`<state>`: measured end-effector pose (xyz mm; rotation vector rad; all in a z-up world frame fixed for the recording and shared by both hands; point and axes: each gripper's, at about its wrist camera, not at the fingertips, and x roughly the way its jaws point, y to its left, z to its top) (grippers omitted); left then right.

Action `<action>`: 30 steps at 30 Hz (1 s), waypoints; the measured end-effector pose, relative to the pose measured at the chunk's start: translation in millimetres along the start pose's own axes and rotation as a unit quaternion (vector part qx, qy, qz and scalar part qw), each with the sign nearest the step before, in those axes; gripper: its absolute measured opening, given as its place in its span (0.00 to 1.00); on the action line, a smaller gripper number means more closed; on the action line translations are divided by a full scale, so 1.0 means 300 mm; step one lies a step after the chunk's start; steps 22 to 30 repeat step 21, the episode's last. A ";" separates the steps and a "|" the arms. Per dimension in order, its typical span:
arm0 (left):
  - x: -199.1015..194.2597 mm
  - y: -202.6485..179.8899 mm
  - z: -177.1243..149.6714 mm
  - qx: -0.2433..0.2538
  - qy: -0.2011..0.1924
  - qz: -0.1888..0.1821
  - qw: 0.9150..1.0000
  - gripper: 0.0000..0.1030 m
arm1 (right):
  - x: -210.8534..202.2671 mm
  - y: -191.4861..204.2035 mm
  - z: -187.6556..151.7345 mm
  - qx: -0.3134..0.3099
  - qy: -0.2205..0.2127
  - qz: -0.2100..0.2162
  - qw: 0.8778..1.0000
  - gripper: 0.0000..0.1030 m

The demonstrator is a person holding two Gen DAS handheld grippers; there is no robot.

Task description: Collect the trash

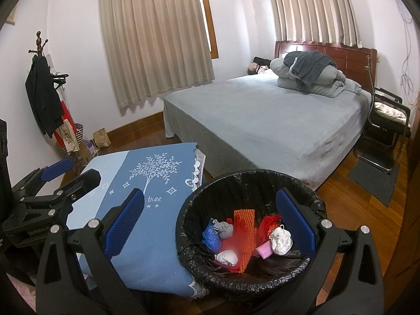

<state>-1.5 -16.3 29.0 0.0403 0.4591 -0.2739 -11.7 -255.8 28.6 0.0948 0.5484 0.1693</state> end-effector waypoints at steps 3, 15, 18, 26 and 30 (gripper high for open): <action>0.000 0.000 0.001 0.000 0.000 0.000 1.000 0.94 | 0.000 0.000 0.001 0.000 0.000 0.000 1.000 0.95; -0.001 0.001 -0.004 0.002 0.001 0.000 1.000 0.94 | 0.001 0.000 0.006 0.000 0.001 0.000 1.000 0.95; -0.002 0.000 -0.004 0.002 0.002 0.001 1.000 0.94 | 0.001 0.000 0.007 0.000 0.001 0.000 1.000 0.95; -0.005 -0.001 -0.005 0.001 0.002 0.001 1.000 0.94 | 0.001 0.000 0.008 0.000 0.002 0.000 1.000 0.95; -0.005 -0.001 -0.005 0.001 0.002 0.001 1.000 0.94 | 0.001 0.000 0.008 0.000 0.002 0.000 1.000 0.95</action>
